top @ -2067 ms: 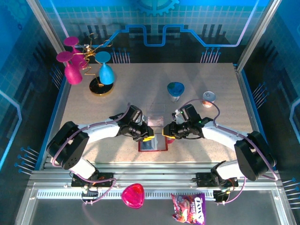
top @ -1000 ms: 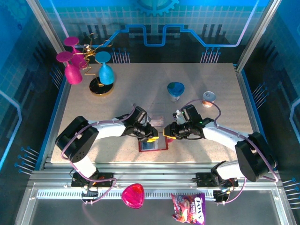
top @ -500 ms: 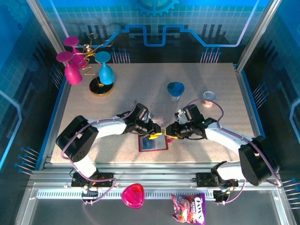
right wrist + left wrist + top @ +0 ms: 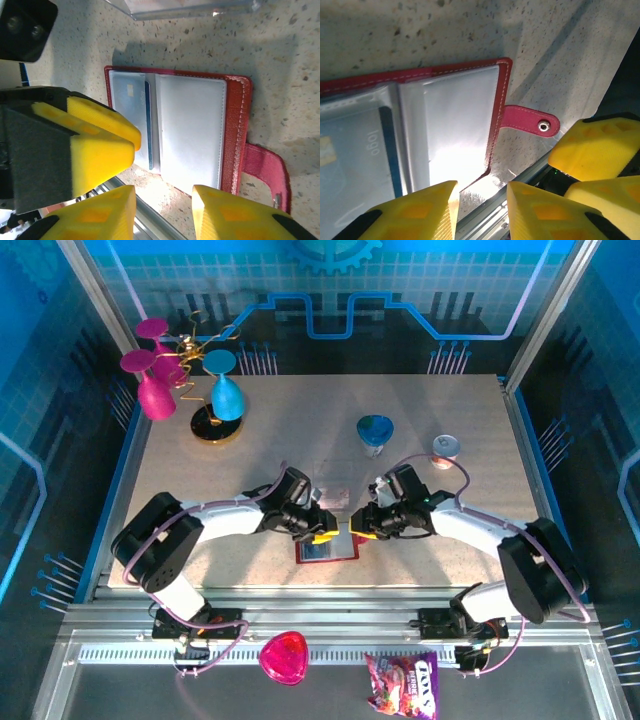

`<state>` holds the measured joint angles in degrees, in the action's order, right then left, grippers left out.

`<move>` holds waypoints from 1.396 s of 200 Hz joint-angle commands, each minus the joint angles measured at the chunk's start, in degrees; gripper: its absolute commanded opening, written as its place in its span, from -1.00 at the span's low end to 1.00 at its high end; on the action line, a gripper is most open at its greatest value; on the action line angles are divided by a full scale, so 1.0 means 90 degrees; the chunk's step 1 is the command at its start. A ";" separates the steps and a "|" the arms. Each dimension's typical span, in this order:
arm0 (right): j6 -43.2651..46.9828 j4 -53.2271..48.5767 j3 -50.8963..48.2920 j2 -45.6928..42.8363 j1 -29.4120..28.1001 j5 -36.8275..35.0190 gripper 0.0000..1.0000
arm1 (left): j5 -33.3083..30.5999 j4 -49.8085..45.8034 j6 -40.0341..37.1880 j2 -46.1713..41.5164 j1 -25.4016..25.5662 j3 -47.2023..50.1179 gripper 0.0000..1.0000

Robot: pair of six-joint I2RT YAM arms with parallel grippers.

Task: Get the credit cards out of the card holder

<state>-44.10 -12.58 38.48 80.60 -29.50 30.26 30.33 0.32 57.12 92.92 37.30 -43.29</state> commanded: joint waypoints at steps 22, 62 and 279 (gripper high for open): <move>-0.0128 0.0155 0.0394 0.0445 -0.0381 0.0044 -0.31 | -0.0222 -0.0068 0.0060 -0.0491 -0.0042 0.0425 -0.41; -0.0225 0.0245 0.0697 0.0920 -0.0724 0.0026 -0.37 | -0.0398 -0.0293 -0.0076 -0.0786 -0.0194 0.0749 -0.48; -0.0423 0.0510 0.1602 0.2355 -0.1397 0.0018 -0.55 | -0.0289 -0.0436 -0.0439 -0.0923 -0.0682 0.1255 -0.68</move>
<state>-47.42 -8.40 51.16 100.49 -41.25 30.22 27.03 -1.69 54.92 85.69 31.64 -32.73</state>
